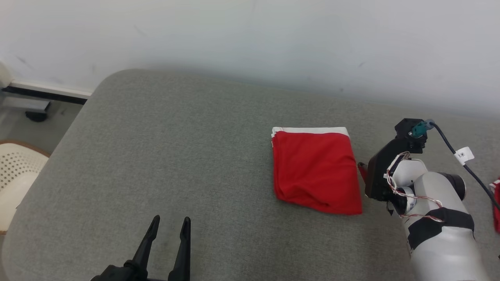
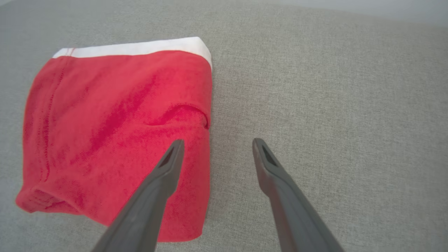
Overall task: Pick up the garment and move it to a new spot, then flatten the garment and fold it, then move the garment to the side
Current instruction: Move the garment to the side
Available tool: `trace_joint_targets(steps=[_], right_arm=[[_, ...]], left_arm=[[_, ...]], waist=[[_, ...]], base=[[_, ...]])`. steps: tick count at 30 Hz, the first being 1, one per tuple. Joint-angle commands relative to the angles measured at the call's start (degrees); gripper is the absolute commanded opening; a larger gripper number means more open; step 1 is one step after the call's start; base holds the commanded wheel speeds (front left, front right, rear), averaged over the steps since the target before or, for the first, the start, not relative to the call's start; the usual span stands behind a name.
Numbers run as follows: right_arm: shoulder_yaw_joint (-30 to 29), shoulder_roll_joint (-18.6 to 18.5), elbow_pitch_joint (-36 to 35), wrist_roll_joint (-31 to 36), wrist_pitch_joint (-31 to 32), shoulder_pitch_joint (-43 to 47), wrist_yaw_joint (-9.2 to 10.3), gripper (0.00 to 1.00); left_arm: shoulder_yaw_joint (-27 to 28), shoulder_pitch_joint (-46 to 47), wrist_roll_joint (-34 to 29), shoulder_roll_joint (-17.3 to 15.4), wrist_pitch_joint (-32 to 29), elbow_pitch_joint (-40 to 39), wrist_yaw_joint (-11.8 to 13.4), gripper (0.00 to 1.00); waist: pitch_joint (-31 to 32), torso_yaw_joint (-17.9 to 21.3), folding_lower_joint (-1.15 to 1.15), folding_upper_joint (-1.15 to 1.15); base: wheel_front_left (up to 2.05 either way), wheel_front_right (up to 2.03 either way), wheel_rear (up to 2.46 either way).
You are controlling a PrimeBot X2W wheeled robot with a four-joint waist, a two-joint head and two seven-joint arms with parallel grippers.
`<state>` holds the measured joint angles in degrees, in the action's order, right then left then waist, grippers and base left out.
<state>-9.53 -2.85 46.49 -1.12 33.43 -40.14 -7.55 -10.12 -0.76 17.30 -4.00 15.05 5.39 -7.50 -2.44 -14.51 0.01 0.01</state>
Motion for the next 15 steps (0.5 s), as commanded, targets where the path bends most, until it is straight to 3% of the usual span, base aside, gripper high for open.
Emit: trace_joint_targets(steps=[1, 8, 15], right_arm=[[-2.09, -0.03, 2.56, 2.41, -0.66, -1.83, 0.15, 1.0], [-11.66, -0.07, 10.31, 12.19, -2.91, -5.51, 0.15, 1.0], [-15.77, 0.02, 15.8, 17.07, -5.92, -6.48, 0.15, 1.0]], left_arm=[[-0.4, 0.99, 0.43, 0.21, 0.18, 0.21, 0.07, 1.0], [-1.58, 2.02, 0.87, 0.45, 0.18, -0.3, 0.06, 1.0], [-2.45, 2.93, 1.07, 0.68, 0.18, -0.41, 0.06, 1.0]], waist=[[-2.71, -4.17, -0.01, -0.01], [-5.29, -7.47, -0.01, -0.01], [-6.79, -8.7, -0.01, -0.01]], base=[[0.0, 0.0, 0.0], [0.0, 0.0, 0.0], [0.0, 0.0, 0.0]])
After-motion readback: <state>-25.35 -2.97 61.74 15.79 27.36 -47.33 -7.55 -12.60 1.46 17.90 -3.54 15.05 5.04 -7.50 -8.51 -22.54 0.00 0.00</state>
